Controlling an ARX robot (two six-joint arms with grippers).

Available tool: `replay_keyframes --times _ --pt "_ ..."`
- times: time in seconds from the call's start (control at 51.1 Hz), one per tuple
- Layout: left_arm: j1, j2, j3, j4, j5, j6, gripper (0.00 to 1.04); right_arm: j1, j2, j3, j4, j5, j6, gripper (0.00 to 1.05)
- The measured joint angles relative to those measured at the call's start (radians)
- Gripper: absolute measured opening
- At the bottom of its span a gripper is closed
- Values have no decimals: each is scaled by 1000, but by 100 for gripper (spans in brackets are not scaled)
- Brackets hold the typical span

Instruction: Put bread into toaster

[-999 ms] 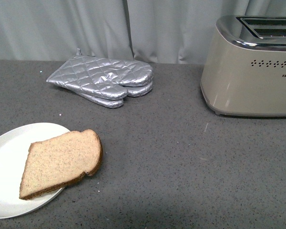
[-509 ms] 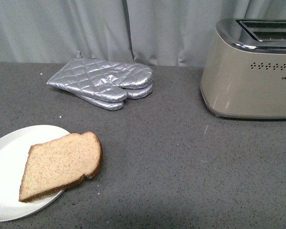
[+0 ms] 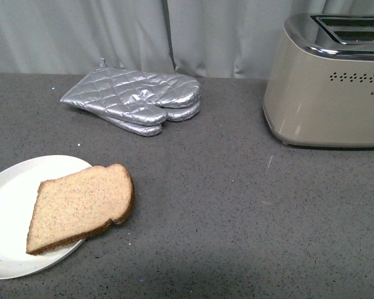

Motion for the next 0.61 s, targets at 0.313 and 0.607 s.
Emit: replay_keyframes --times 0.313,0.607 --pt "0 0 0 0 0 0 98 0 0 0 0 0 0 95" --pt "56 415 89 -68 274 -651 98 0 0 0 0 -1 0 95"
